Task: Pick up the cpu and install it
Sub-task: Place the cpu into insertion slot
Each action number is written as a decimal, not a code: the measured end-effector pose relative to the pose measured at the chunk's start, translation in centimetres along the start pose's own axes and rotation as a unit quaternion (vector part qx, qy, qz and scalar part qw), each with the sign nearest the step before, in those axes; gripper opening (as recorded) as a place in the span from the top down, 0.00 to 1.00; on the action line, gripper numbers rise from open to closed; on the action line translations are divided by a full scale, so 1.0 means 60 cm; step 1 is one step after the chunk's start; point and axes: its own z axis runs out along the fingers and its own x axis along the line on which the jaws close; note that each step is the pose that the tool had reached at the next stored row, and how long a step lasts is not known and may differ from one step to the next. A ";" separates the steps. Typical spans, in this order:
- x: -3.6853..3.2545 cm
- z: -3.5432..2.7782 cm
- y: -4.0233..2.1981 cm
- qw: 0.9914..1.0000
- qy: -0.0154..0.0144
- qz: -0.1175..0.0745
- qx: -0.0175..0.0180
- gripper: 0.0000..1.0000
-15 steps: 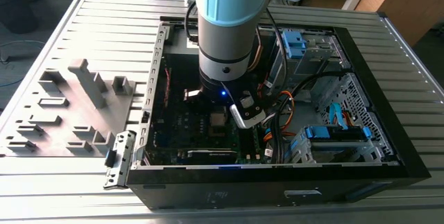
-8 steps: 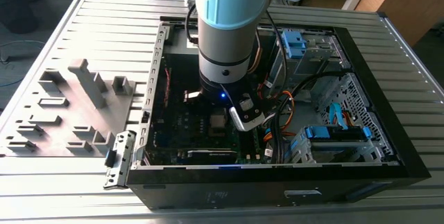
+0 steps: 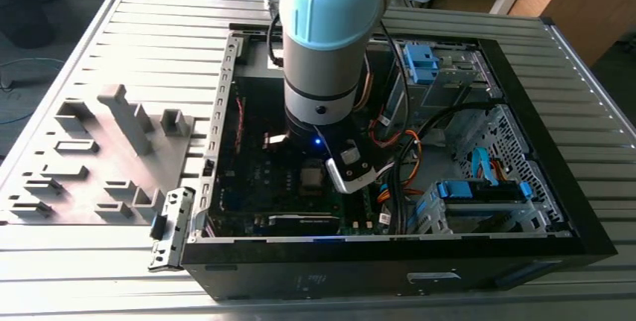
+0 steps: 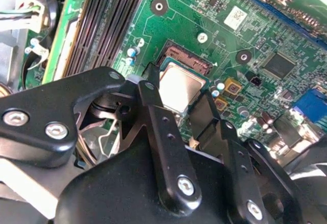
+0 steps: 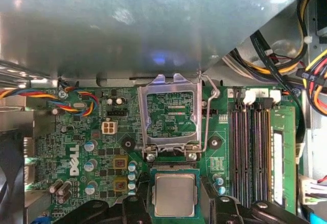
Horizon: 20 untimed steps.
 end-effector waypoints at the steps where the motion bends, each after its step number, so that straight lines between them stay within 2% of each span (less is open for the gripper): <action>1: 0.000 0.001 0.000 1.000 0.000 0.002 0.000 0.53; 12: 0.000 0.016 -0.006 1.000 0.000 0.005 0.000 0.53; 20: 0.000 0.017 -0.008 1.000 0.000 0.000 -0.001 0.53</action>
